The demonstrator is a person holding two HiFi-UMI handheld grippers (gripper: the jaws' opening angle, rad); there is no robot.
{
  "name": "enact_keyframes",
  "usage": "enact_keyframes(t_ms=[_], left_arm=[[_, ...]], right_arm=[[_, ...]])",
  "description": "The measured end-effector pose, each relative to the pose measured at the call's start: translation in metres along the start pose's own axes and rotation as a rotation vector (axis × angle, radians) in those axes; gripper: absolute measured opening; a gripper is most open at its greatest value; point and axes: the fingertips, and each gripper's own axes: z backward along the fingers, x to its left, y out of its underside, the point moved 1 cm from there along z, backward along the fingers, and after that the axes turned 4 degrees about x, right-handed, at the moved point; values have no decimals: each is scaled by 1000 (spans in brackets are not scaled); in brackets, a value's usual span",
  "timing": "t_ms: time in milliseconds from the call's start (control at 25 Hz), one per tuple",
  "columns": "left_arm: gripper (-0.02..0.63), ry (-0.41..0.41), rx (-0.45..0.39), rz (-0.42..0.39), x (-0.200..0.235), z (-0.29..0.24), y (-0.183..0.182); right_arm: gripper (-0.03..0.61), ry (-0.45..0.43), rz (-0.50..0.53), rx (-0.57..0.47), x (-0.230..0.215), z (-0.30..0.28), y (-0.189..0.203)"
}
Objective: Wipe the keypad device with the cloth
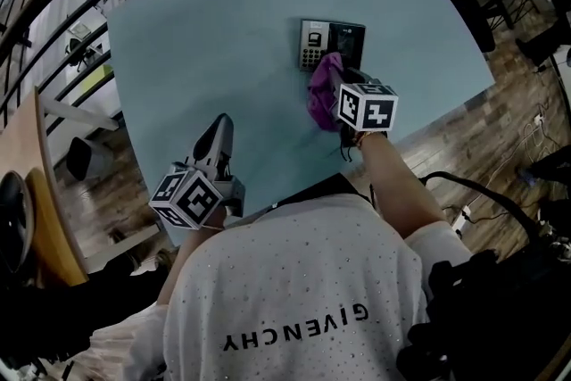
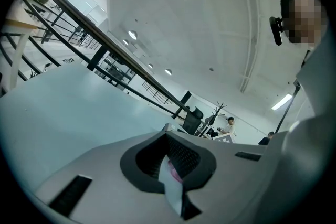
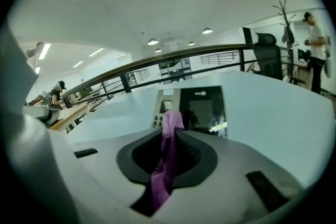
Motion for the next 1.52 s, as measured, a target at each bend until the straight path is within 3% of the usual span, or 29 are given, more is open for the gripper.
enact_keyframes(t_ms=[160,280,440,680,960,1520], left_arm=[[-6,-14,-18,4,1,10,-5],[-6,-37,-18,-13,5,18,-2],[-6,-49,-19,-44,6,22,-2],[-6,-49,-28,-1,11,25,4],[-8,-38,-29,10,6,21,5],[-7,-30,0,39,3,-4,9]], right_arm=[[34,-103,110,29,42,-13,-2],[34,-133,186,50,57,-22,2],[34,-114,261,74,53,-29,10],[34,-29,287,120,24,-24,25],[34,81,224,137,-25,-7,29],[34,219,51,124,-108,20,30]])
